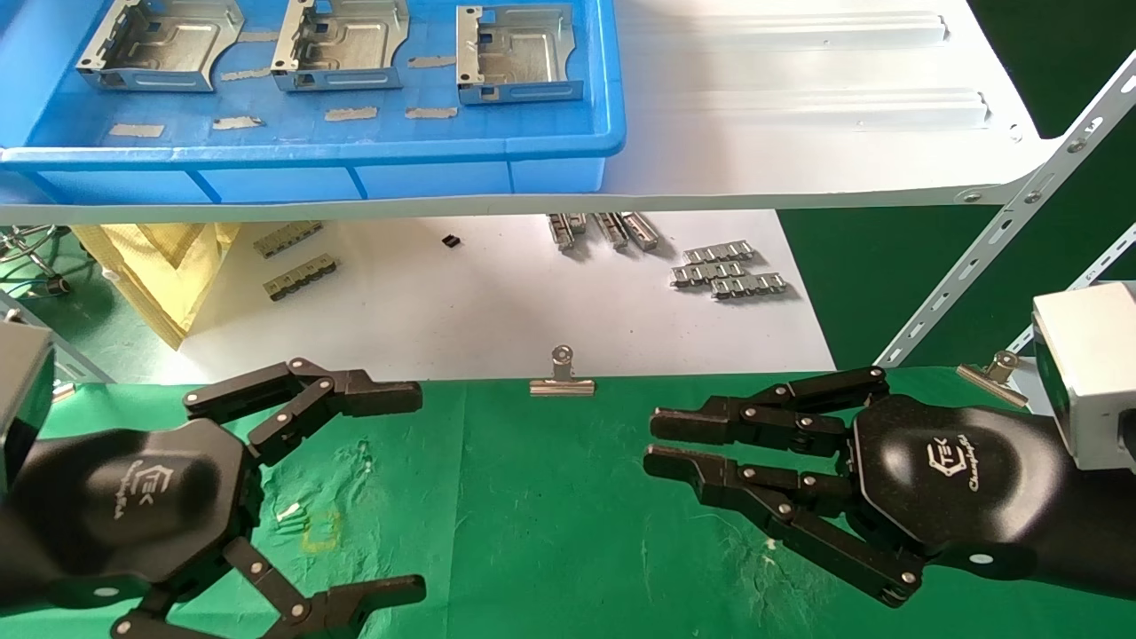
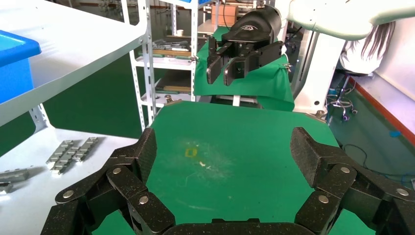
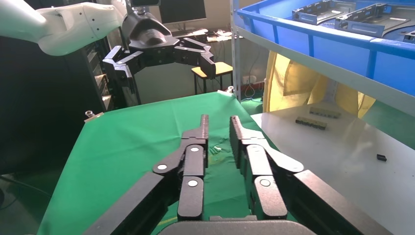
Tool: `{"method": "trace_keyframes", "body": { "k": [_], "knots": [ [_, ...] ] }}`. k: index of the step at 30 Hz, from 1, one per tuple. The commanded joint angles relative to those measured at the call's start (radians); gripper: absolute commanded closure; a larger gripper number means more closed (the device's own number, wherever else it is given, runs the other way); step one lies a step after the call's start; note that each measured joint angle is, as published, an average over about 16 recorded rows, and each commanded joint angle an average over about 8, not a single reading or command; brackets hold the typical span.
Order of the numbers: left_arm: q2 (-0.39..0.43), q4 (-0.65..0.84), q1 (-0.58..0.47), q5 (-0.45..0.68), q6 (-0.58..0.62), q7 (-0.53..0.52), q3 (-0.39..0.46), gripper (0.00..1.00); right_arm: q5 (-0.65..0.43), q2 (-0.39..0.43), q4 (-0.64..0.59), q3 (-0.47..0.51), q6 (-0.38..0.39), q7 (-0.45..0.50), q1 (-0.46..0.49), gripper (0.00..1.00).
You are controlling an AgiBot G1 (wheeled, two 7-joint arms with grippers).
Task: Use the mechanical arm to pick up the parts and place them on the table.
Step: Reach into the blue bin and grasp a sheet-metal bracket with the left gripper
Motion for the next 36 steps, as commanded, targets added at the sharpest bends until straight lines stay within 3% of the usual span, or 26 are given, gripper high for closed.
{"method": "trace_keyframes", "body": {
  "k": [1,10,15,22,30,36],
  "knots": [
    [0.000,0.000,0.000,0.000,0.000,0.000,0.000,0.00,0.000,0.000,0.000,0.000,0.000,0.000,0.000,1.00],
    [0.002,0.006,-0.008,0.001,-0.012,-0.005,-0.002,0.00,0.000,0.000,0.000,0.000,0.000,0.000,0.000,1.00],
    [0.030,0.047,-0.088,0.035,-0.083,-0.038,0.000,0.00,0.000,0.000,0.000,0.000,0.000,0.000,0.000,1.00],
    [0.136,0.232,-0.363,0.202,-0.190,-0.062,0.056,0.00,0.000,0.000,0.000,0.000,0.000,0.000,0.000,1.00],
    [0.326,0.667,-0.730,0.433,-0.332,-0.074,0.160,0.00,0.000,0.000,0.000,0.000,0.000,0.000,0.000,1.00],
    [0.420,0.933,-0.899,0.584,-0.435,-0.067,0.240,0.00,0.000,0.000,0.000,0.000,0.000,0.000,0.000,1.00]
  ]
}}
